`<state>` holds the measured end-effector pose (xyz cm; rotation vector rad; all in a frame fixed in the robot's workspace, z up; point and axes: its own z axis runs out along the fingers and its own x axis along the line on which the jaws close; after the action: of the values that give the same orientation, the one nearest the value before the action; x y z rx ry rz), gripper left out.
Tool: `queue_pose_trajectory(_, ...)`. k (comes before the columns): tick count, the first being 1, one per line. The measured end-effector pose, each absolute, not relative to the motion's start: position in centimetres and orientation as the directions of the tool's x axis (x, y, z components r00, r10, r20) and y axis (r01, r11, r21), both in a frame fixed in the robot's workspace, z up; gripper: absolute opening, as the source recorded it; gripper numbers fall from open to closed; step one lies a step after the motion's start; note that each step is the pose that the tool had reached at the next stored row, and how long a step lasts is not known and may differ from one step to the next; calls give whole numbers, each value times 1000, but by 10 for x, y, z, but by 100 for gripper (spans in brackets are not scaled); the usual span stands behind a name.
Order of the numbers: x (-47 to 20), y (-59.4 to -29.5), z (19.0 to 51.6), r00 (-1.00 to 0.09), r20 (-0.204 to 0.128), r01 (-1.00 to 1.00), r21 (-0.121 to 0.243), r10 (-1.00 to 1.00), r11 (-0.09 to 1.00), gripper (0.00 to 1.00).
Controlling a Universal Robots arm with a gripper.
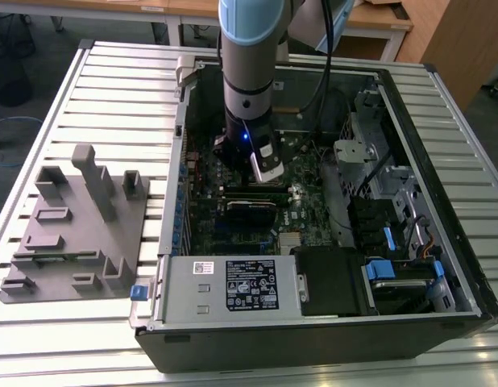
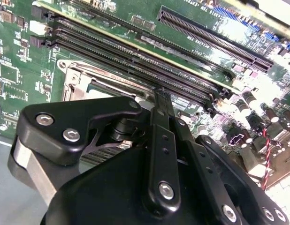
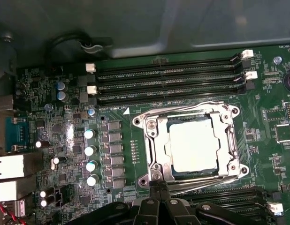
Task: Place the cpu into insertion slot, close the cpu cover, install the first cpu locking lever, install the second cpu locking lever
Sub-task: 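Install the second cpu locking lever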
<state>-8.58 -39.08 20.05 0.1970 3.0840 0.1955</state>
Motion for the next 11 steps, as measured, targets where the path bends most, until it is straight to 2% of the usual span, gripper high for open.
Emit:
queue_pose_trajectory(5,-86,-394,199,-991,-36,124,134,130,983,10)
queue_pose_trajectory(11,-86,-396,199,-991,-31,124,169,131,978,10)
